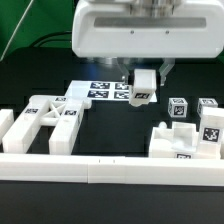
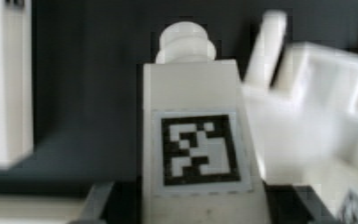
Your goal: Assemble chair
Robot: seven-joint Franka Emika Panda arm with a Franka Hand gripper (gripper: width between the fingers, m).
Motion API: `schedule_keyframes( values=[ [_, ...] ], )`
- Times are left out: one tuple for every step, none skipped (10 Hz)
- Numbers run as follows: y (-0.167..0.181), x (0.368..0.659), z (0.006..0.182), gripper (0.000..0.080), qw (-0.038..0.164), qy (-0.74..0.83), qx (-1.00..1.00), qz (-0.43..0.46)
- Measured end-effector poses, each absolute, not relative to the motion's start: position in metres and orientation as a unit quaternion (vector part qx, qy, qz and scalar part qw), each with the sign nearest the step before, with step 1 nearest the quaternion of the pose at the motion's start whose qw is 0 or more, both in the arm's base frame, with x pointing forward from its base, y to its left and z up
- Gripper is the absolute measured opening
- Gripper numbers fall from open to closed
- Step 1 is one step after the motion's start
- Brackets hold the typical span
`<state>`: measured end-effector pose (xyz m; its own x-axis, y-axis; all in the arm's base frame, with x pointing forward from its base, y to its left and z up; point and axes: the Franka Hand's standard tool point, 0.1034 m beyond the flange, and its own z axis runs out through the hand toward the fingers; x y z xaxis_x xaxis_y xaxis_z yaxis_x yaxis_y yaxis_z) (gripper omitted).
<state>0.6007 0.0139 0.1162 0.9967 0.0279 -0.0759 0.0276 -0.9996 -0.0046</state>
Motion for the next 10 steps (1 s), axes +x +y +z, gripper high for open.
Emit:
schedule_keyframes(
  values=[
    [0.013, 0.611, 0.12, 0.0287, 0.0, -0.015, -1.0, 0.011],
    [0.014, 0.627, 0.118, 0.0287, -0.012, -0.034, -0.997, -0.066],
    [0.014, 0.623, 0.114, 0.0287, -0.013, -0.033, -0.996, -0.086],
    [0.011, 0.63, 0.116, 0.0287, -0.019, -0.033, -0.99, -0.133],
    [0.01, 0.631, 0.116, 0.0287, -0.022, -0.033, -0.984, -0.171],
    [0.013, 0.633, 0.118, 0.0287, -0.016, -0.018, -0.981, -0.193],
    [0.015, 0.641, 0.125, 0.0287, -0.007, 0.004, -0.976, -0.217],
    [0.015, 0.65, 0.133, 0.0287, -0.007, 0.018, -0.963, -0.268],
    [0.015, 0.646, 0.127, 0.0287, -0.007, 0.014, -0.966, -0.257],
    [0.015, 0.646, 0.128, 0.0287, -0.007, 0.014, -0.966, -0.258]
  ],
)
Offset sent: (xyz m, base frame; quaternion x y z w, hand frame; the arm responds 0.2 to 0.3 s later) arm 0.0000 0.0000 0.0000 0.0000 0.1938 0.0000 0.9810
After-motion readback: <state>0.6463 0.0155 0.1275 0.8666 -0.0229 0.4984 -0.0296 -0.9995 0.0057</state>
